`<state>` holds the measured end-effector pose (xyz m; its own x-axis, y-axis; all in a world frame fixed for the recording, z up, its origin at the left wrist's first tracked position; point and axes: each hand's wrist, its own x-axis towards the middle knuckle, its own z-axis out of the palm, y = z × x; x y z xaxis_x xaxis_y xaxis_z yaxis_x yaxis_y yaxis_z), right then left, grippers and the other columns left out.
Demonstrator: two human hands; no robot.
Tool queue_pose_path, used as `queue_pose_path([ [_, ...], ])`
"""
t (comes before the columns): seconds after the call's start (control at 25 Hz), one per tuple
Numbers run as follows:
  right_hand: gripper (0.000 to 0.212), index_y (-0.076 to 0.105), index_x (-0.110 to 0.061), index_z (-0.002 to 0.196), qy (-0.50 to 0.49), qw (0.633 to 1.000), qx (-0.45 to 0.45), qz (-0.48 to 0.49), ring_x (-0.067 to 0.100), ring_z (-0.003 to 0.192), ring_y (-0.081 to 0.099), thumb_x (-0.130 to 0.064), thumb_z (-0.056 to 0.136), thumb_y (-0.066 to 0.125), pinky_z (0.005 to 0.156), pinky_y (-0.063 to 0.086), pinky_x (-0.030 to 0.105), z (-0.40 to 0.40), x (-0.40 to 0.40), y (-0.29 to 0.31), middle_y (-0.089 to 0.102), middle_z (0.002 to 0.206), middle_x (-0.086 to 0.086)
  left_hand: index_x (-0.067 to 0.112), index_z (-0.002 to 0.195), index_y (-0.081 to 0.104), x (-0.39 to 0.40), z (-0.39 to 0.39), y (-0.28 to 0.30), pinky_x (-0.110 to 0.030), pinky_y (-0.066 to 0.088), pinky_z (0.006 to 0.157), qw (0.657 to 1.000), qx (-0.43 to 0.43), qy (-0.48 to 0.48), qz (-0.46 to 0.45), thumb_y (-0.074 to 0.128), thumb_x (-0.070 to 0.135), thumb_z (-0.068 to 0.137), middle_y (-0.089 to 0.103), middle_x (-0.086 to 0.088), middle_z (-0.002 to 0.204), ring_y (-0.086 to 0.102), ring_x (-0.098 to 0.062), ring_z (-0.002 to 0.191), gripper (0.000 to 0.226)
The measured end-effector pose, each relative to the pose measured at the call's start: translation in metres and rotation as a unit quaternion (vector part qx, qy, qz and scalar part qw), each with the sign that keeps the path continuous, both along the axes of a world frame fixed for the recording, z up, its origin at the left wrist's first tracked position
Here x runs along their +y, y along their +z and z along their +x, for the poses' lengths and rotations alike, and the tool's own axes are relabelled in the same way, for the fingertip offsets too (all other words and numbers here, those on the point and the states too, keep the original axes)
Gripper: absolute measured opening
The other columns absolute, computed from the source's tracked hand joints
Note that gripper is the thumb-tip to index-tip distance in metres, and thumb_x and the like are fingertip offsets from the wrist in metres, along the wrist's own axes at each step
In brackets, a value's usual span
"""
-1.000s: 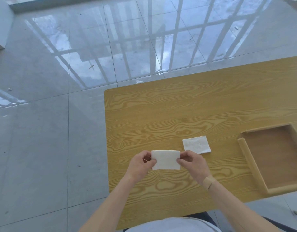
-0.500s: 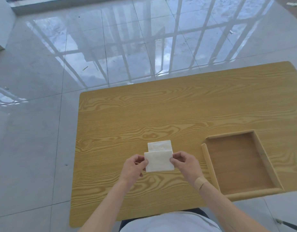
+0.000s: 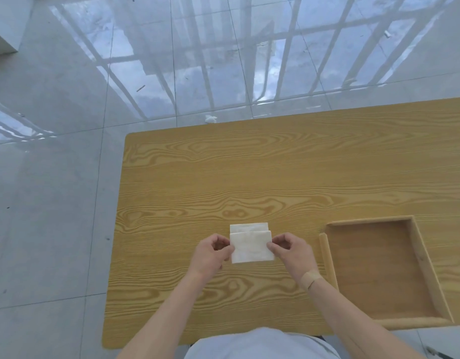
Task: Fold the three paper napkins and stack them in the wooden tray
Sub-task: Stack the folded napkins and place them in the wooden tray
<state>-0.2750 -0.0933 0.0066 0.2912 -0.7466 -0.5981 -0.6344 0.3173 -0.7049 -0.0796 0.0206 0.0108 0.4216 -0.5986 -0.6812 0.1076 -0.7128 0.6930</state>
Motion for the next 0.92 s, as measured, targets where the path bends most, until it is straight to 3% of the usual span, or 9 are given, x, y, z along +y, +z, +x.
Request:
queue_pose_path([
  [0.28, 0.006, 0.070, -0.029, 0.077, 0.000, 1.000, 0.024, 0.009, 0.007, 0.073, 0.064, -0.028, 0.081, 0.074, 0.066, 0.046, 0.022, 0.012, -0.018, -0.017, 0.071, 0.074, -0.009, 0.015, 0.086, 0.069, -0.016, 0.008, -0.023, -0.021, 0.046, 0.049, 1.000, 0.013, 0.010, 0.011, 0.072, 0.017, 0.085, 0.066, 0.005, 0.072, 0.060, -0.009, 0.063, 0.003],
  [0.44, 0.006, 0.070, -0.031, 0.075, 0.007, 0.999, 0.048, 0.015, 0.001, 0.071, 0.063, -0.030, 0.079, 0.075, 0.063, 0.044, 0.020, 0.017, -0.021, -0.022, 0.071, 0.073, -0.013, 0.023, 0.081, 0.069, -0.020, 0.015, -0.033, -0.028, 0.047, 0.056, 1.000, -0.017, -0.012, 0.019, 0.073, 0.022, 0.081, 0.070, -0.006, 0.077, 0.062, -0.015, 0.067, 0.004],
  [0.56, 0.008, 0.069, -0.032, 0.073, 0.007, 0.998, 0.063, 0.013, -0.006, 0.065, 0.060, -0.031, 0.079, 0.075, 0.060, 0.041, 0.015, 0.020, -0.021, -0.025, 0.069, 0.070, -0.015, 0.028, 0.078, 0.068, -0.022, 0.017, -0.038, -0.030, 0.048, 0.058, 0.999, -0.030, -0.021, 0.022, 0.075, 0.025, 0.077, 0.071, 0.001, 0.073, 0.064, -0.014, 0.066, 0.007],
  [0.92, 0.006, 0.070, -0.030, 0.075, 0.007, 0.996, 0.084, 0.018, 0.001, 0.071, 0.063, -0.030, 0.079, 0.074, 0.060, 0.044, 0.018, 0.024, -0.023, -0.024, 0.070, 0.073, -0.013, 0.028, 0.078, 0.068, -0.024, 0.019, -0.040, -0.038, 0.055, 0.067, 0.998, -0.054, -0.032, 0.031, 0.077, 0.027, 0.075, 0.072, 0.001, 0.076, 0.071, -0.022, 0.072, 0.010],
])
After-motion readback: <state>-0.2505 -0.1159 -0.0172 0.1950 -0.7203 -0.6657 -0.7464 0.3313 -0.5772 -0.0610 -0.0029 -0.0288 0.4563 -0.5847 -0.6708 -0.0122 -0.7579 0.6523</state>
